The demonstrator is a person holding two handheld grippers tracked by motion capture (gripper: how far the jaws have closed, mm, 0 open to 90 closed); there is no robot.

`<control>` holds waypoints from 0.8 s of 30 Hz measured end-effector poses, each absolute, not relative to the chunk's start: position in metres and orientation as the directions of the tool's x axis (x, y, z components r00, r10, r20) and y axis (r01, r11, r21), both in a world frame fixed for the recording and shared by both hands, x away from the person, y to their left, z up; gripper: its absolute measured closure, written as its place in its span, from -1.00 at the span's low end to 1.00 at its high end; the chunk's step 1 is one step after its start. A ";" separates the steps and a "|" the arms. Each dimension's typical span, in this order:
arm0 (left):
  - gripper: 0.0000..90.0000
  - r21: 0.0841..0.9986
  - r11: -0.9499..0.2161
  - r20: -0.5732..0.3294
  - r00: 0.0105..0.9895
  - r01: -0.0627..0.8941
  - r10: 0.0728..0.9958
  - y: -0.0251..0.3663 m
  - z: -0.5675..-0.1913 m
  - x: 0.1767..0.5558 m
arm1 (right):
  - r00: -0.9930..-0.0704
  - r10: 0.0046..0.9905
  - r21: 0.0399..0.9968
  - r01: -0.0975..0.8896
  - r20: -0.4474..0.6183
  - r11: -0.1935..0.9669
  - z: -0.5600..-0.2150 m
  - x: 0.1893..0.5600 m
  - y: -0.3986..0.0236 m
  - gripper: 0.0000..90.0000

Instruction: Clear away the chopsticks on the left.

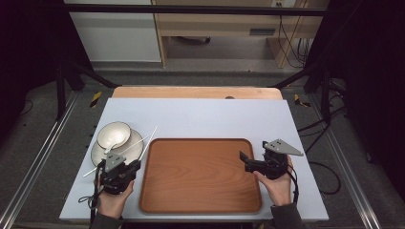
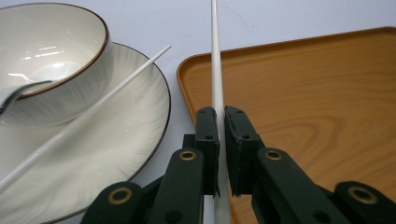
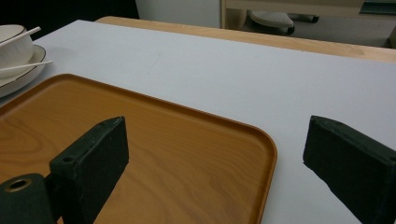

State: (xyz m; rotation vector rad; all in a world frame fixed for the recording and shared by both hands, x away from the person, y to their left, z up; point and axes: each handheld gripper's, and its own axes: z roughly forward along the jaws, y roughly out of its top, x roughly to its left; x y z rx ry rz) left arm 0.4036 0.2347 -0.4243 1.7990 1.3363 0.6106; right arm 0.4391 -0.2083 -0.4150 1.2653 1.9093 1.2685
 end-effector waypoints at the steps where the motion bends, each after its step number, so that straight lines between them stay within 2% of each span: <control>1: 0.87 0.823 -0.087 -0.111 0.309 0.562 0.944 0.232 -0.425 0.403 | -0.429 0.901 0.900 0.416 0.066 0.132 -0.415 0.439 -0.208 -0.85; 8: 0.87 0.834 -0.037 -0.138 0.273 0.550 0.952 0.220 -0.427 0.395 | -0.427 0.902 0.902 0.414 0.071 0.125 -0.415 0.439 -0.209 -0.85; 24: 0.87 0.834 0.088 -0.203 0.155 0.544 0.967 0.198 -0.458 0.380 | -0.435 0.897 0.901 0.416 0.080 0.122 -0.415 0.440 -0.209 -0.85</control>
